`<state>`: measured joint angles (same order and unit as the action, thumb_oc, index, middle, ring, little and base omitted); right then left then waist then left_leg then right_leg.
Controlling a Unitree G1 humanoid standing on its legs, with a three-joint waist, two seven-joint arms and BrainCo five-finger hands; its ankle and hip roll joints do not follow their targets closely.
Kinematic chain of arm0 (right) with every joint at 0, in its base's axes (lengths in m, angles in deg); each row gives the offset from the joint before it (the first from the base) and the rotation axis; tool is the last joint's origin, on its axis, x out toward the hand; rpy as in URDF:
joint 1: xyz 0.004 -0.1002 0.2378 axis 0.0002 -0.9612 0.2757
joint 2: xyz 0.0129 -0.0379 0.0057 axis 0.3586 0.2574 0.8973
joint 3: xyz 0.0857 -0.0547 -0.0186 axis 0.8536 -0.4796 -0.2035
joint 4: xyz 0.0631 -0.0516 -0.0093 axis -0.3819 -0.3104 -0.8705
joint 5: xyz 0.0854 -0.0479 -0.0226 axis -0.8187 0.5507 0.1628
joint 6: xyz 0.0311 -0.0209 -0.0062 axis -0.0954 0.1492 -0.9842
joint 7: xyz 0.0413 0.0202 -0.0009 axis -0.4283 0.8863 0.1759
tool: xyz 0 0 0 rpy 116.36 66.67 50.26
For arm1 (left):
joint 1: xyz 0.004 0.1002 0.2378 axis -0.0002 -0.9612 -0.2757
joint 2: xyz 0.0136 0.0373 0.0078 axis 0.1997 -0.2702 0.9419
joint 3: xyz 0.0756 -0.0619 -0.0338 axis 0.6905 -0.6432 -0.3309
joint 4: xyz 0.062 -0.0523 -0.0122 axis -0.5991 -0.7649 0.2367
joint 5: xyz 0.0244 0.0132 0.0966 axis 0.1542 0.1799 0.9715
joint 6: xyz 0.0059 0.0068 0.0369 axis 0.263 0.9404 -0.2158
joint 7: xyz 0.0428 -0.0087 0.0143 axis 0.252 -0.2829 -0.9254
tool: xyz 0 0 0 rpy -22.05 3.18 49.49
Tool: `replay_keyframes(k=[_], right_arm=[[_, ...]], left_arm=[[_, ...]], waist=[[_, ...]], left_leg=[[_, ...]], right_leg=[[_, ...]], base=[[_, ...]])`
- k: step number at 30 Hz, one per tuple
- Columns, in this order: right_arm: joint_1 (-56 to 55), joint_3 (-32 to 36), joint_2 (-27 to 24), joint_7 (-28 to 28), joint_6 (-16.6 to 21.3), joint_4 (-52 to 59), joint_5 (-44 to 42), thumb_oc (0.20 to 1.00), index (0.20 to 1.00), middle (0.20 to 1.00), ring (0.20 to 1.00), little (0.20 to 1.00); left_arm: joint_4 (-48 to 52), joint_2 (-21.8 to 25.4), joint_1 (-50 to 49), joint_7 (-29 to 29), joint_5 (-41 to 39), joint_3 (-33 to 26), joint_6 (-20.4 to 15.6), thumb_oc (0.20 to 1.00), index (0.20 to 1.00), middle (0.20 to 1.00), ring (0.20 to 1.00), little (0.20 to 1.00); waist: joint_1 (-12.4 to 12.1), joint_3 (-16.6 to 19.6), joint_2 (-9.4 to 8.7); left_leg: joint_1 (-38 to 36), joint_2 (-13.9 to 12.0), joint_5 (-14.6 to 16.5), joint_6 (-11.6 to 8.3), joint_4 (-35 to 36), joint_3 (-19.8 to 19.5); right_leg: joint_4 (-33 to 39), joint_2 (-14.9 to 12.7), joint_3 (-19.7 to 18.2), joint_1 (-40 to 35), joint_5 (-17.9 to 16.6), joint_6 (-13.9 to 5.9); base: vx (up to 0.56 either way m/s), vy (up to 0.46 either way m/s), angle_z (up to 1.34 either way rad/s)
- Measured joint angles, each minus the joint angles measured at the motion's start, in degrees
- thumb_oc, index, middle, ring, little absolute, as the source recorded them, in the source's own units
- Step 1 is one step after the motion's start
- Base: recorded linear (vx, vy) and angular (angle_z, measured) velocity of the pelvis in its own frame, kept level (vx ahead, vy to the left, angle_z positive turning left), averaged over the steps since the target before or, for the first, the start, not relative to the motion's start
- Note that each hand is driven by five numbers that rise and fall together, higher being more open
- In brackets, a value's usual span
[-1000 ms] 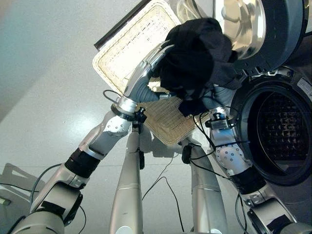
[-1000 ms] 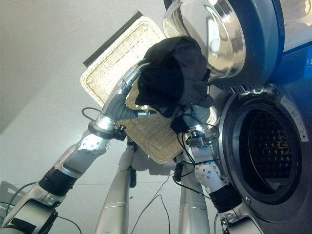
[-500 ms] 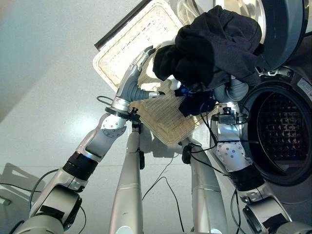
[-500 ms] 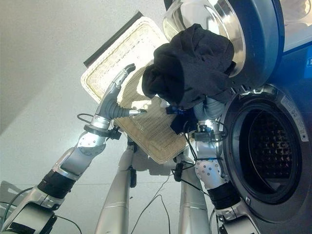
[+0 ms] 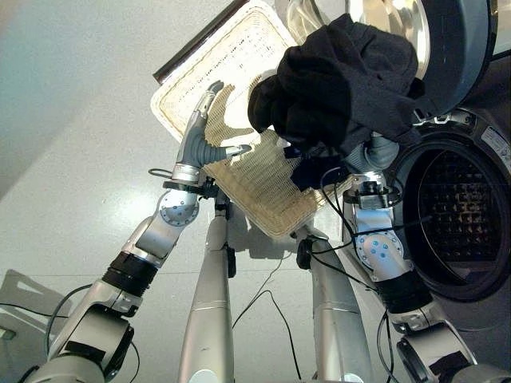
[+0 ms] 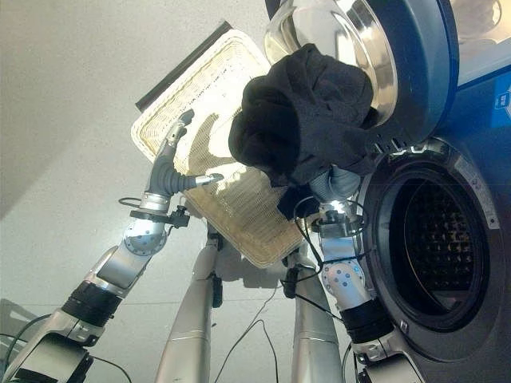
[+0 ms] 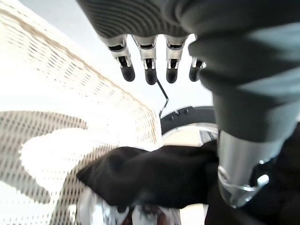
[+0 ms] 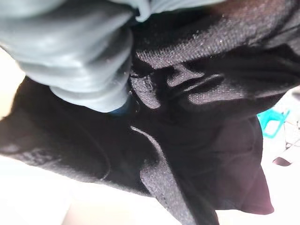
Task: Put the clothes into the washing machine.
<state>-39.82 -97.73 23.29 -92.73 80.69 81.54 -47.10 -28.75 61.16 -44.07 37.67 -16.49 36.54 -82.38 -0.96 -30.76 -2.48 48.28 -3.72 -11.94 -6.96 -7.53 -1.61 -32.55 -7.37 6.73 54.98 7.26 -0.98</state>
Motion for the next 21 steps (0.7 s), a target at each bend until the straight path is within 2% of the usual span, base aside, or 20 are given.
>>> replay_keyframes(k=[5, 9, 13, 21], right_arm=[[-2.9, 4.2, -1.2, 0.6, -0.7, -11.9, -4.6, 0.200, 0.200, 0.200, 0.200, 0.200], [-4.7, 5.0, -3.6, 1.2, -1.2, -20.6, -9.4, 0.200, 0.200, 0.200, 0.200, 0.200], [-4.5, 5.5, -3.5, 2.0, -1.2, -26.2, -14.7, 0.200, 0.200, 0.200, 0.200, 0.200], [-1.9, 9.2, -4.0, 6.0, -0.8, -40.3, -21.7, 0.200, 0.200, 0.200, 0.200, 0.200]], left_arm=[[-4.3, 0.1, -0.4, -3.2, -0.2, 0.0, -1.6, 1.000, 1.000, 1.000, 1.000, 1.000], [-7.0, 0.1, 0.0, -6.2, -0.7, 0.6, -2.8, 1.000, 1.000, 1.000, 1.000, 1.000], [-8.7, 0.2, 0.7, -8.5, -0.8, 0.8, -3.5, 1.000, 1.000, 1.000, 1.000, 1.000], [-12.9, 0.7, 5.2, -11.9, -2.4, 5.3, -3.7, 1.000, 1.000, 1.000, 1.000, 1.000]], waist=[[0.2, 0.0, -0.01], [0.5, 0.0, -0.02], [1.7, 0.0, -0.03], [1.8, 0.0, -0.04]], left_leg=[[-0.7, -0.2, -0.1, 0.08, 0.8, 0.5], [-0.7, -0.2, -0.2, 0.23, 1.2, 1.5], [-0.7, -0.4, -0.2, 0.28, 1.4, 1.6], [-0.7, -0.6, -0.3, 0.43, 1.5, 1.7]], right_leg=[[1.5, 0.3, -0.1, -0.8, -0.5, -0.45], [3.0, 0.5, -1.0, -0.8, -1.6, -0.65], [3.7, 0.7, -1.1, -1.0, -2.0, -0.85], [3.9, 1.1, -1.3, -0.8, -2.2, -0.95]], base=[[-0.02, 0.035, -0.05], [-0.01, 0.031, -0.11], [-0.01, 0.006, -0.04], [-0.01, 0.002, -0.01]])
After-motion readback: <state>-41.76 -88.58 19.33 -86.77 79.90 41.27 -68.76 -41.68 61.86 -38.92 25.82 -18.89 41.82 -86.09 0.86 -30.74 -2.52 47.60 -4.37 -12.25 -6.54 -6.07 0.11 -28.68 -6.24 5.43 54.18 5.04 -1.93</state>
